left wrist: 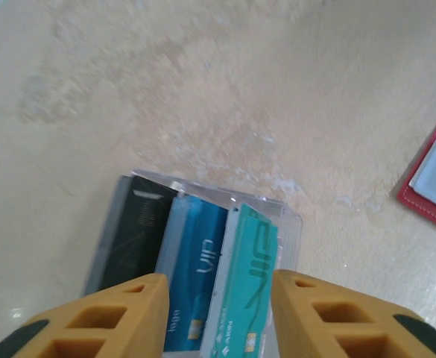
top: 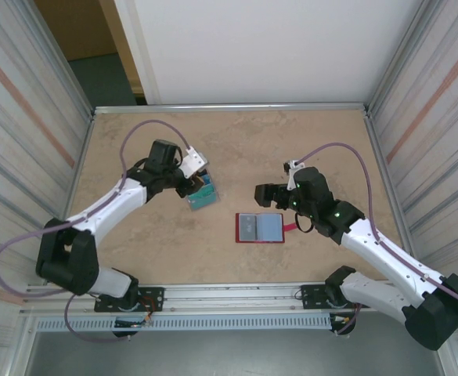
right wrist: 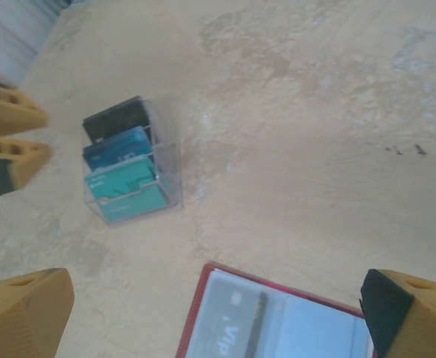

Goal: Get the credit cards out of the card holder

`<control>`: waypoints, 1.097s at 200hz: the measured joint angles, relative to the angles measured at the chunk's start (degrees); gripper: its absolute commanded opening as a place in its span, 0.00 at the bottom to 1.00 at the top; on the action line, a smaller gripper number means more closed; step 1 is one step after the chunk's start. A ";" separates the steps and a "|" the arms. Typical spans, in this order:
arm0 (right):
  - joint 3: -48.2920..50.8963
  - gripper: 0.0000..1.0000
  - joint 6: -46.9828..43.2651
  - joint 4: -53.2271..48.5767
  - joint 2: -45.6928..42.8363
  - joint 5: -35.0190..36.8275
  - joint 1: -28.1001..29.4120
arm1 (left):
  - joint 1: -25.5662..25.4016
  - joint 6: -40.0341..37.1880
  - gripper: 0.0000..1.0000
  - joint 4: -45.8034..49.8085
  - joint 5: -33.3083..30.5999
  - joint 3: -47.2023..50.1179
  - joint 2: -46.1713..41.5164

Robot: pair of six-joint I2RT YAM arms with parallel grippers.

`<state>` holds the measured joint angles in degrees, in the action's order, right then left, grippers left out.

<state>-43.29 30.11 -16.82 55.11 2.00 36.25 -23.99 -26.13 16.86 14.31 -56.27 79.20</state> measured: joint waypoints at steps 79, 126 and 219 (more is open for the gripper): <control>-1.14 0.99 2.84 -5.07 4.98 9.42 1.31 | 0.00 13.51 0.97 -4.76 -8.28 10.36 -16.20; -6.27 0.98 2.82 -7.76 13.00 12.85 4.76 | 0.00 20.41 0.99 -6.69 -14.97 16.70 -25.81; -14.99 0.94 2.54 -12.17 29.20 12.11 11.80 | 0.00 31.45 0.99 -6.86 -25.14 25.35 -38.66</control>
<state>-58.28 32.64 -28.99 84.31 14.11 48.05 -23.99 5.32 10.00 -10.83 -30.92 40.53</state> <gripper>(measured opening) 0.907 0.986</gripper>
